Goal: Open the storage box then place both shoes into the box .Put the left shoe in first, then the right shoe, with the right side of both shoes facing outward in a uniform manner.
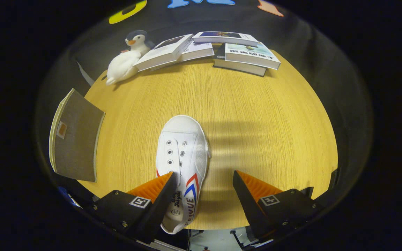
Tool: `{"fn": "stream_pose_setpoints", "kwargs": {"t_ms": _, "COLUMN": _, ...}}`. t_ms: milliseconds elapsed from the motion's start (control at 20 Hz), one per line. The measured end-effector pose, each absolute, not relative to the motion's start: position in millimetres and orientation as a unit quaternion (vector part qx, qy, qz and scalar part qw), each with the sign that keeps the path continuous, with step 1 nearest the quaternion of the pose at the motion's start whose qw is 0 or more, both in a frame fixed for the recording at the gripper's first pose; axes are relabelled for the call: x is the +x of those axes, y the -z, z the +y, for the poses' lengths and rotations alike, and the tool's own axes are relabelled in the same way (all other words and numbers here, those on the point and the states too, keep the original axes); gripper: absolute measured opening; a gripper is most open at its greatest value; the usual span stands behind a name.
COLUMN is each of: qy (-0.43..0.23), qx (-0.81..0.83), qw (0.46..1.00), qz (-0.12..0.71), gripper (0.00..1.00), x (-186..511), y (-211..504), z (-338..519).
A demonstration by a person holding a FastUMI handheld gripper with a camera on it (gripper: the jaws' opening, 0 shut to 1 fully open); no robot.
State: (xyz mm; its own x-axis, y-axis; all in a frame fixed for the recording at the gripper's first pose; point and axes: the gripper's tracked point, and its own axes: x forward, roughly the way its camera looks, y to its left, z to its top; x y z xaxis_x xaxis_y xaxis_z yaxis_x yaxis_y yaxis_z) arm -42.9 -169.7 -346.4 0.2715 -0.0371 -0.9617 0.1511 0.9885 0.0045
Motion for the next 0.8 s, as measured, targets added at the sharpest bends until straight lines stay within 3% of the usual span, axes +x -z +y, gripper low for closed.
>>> {"fn": "stream_pose_setpoints", "kwargs": {"t_ms": 400, "qy": 0.042, "qx": 0.059, "qw": 0.768, "qz": 0.636, "gripper": 0.96, "x": -49, "y": 372, "z": -163}}
{"fn": "stream_pose_setpoints", "kwargs": {"t_ms": 500, "qy": 0.034, "qx": 0.078, "qw": 0.766, "qz": 0.637, "gripper": 0.91, "x": -48, "y": 373, "z": -159}}
{"fn": "stream_pose_setpoints", "kwargs": {"t_ms": 550, "qy": 0.030, "qx": 0.091, "qw": 0.765, "qz": 0.637, "gripper": 0.87, "x": -48, "y": 373, "z": -153}}
{"fn": "stream_pose_setpoints", "kwargs": {"t_ms": 700, "qy": 0.033, "qx": 0.104, "qw": 0.764, "qz": 0.636, "gripper": 0.51, "x": -48, "y": 374, "z": -149}}
{"fn": "stream_pose_setpoints", "kwargs": {"t_ms": 800, "qy": 0.040, "qx": 0.100, "qw": 0.761, "qz": 0.640, "gripper": 0.51, "x": -49, "y": 374, "z": -149}}
